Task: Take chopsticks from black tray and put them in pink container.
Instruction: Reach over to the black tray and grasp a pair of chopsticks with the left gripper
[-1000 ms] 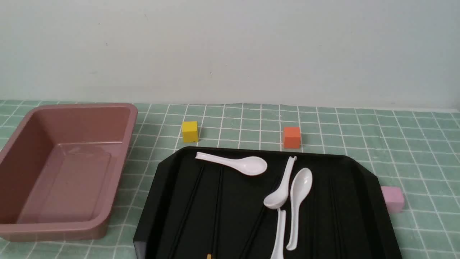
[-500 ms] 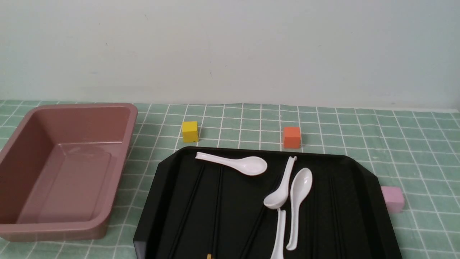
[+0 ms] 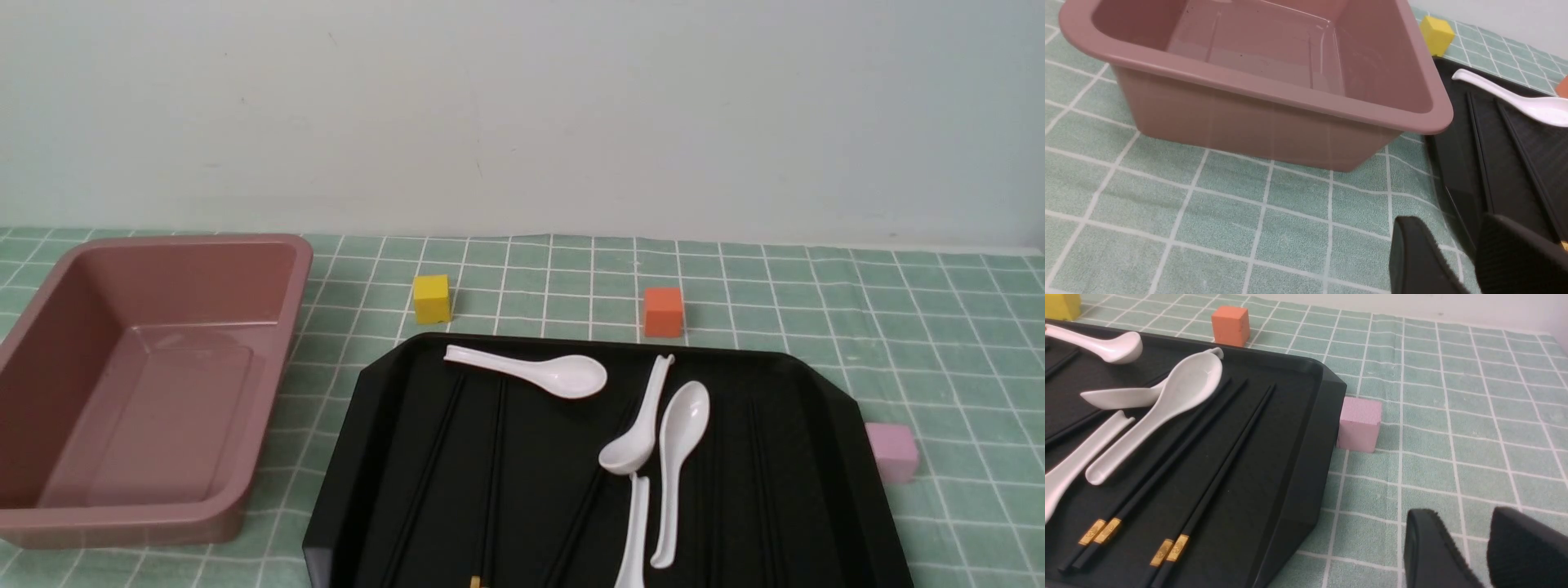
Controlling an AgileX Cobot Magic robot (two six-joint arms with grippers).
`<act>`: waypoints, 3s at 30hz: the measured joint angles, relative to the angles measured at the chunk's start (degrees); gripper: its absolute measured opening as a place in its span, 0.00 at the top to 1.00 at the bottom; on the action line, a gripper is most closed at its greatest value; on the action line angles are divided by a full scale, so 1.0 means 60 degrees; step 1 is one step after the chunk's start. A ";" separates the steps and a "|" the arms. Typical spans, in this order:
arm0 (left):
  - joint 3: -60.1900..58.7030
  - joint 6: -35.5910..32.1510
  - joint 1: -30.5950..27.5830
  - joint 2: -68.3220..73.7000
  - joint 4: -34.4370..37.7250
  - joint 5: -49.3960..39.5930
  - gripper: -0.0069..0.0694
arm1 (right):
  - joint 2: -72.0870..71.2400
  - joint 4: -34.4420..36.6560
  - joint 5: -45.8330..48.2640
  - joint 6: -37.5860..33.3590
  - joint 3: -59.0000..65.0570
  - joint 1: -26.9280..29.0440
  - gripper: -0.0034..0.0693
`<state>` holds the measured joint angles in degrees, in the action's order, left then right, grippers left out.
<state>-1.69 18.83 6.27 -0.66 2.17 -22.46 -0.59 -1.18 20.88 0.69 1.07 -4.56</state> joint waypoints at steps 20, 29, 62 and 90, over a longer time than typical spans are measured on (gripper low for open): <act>0.0000 0.0182 0.0000 0.0000 0.0060 0.0037 0.60 | 0.0000 0.0000 0.0000 0.0000 0.0000 0.0000 0.62; 0.0000 0.3973 0.0000 0.0000 0.6345 0.0086 0.60 | 0.0000 0.0000 0.0000 0.0000 0.0000 0.0000 0.62; 0.7855 -0.2306 0.0224 1.1257 0.5143 -0.6713 0.93 | 0.0000 -0.0009 0.0000 0.0000 0.0000 0.0000 0.62; 1.0454 0.1554 0.4639 1.7220 -0.1425 -0.3344 0.58 | 0.0000 0.0001 0.0008 0.0000 0.0000 0.0000 0.62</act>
<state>61.04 28.16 34.10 102.66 -6.38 -42.53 -0.59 -1.17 20.93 0.69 1.07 -4.56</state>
